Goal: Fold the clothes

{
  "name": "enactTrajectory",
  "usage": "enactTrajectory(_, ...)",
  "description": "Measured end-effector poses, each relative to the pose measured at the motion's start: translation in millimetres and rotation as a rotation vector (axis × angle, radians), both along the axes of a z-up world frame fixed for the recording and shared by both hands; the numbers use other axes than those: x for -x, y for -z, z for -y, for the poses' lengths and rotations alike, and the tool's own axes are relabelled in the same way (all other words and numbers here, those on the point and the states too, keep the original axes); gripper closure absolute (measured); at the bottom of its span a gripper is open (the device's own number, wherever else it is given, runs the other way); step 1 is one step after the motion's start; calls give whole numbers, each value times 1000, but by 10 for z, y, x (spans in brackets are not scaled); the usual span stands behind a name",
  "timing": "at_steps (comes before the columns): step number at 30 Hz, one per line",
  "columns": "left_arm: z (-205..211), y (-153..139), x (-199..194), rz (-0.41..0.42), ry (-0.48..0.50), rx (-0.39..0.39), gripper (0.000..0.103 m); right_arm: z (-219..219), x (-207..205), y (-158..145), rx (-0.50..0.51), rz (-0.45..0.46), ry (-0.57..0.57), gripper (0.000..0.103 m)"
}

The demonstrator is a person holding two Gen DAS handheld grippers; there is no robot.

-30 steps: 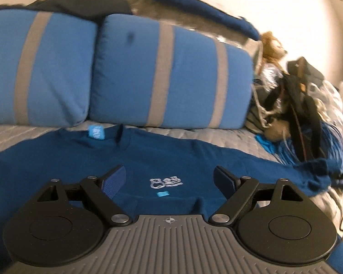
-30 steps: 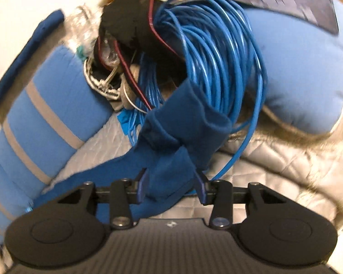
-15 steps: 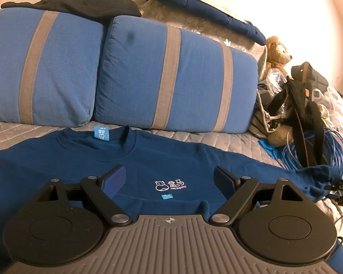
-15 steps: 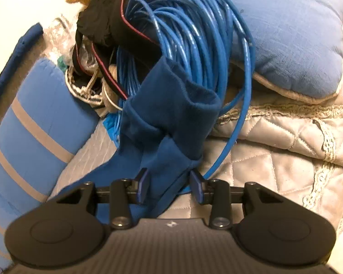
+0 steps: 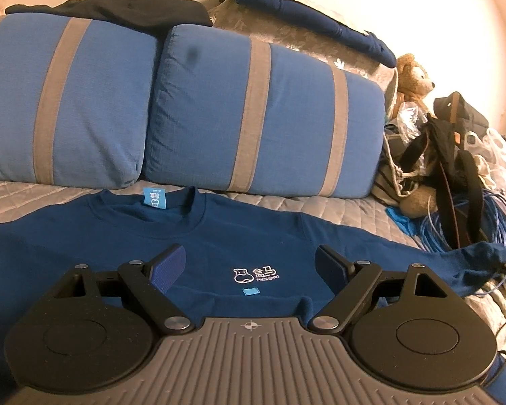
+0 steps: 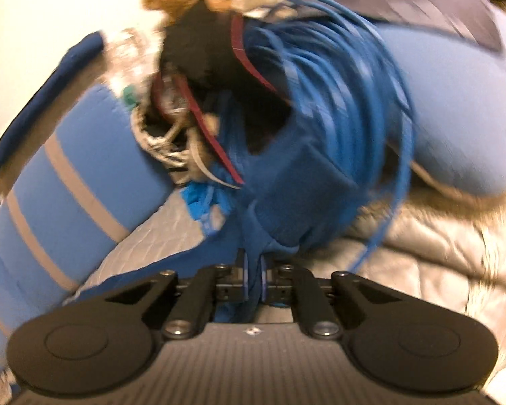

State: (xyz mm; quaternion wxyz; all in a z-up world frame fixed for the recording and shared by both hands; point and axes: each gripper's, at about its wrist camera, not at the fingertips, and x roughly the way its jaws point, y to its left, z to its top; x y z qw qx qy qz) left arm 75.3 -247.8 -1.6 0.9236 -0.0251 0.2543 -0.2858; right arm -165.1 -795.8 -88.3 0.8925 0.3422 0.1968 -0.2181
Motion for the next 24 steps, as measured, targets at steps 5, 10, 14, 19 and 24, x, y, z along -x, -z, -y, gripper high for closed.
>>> enactTrajectory(5,-2,9,-6,-2,1,0,18,-268,-213,-407,137,-25,-81,97)
enactTrajectory(10,-7,14,-12,-7,5,0,18,-518,-474,-706,185,5,-173,97)
enactTrajectory(14,-18,11,-20,-11,3,0,18,-698,-703,-864,186,31,-224,97)
enactTrajectory(19,-36,15,-20,-13,-4,5,18,-1006,-1013,-985,194,39,-292,97)
enactTrajectory(24,-46,16,-27,-17,-11,12,18,-1345,-1323,-1088,212,44,-359,97)
